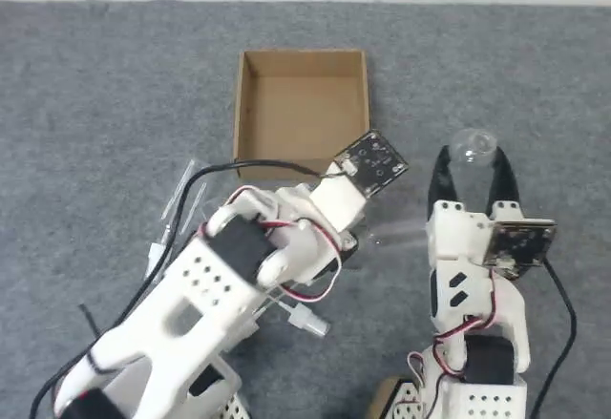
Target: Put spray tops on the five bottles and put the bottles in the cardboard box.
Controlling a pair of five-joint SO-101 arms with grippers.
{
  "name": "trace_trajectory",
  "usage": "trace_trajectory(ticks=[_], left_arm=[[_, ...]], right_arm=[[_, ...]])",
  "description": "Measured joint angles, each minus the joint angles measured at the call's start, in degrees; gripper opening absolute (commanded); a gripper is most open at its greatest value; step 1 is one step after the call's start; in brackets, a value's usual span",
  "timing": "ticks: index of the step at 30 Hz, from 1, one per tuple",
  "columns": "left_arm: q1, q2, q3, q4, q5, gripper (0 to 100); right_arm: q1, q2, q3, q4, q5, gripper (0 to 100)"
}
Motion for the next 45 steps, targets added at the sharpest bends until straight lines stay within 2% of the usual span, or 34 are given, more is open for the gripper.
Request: trace_trajectory(ticks=[7,18,30,37,45], left_arm=[[-7.74,-5.71,3.87,-3.87,0.18,1],[-8.88,-10.64,5.1,-5.63,3.16,1],[-9.14,-10.64,6.24,-8.62,5.8,1],[-16.35,-10.64,6.15,-10.29,6.86,1],[-19.34,-13.1,6.15,-10.46,8.7,1]], right_arm=[[-4.48,0.0,0.0,1.14,1.05,7.3],[-13.01,0.09,1.41,2.2,5.89,7.1],[-13.63,0.09,1.41,2.2,6.33,7.0],[-16.18,0.09,1.41,3.69,6.33,7.0],[-18.73,0.0,2.2,3.69,6.33,7.0]])
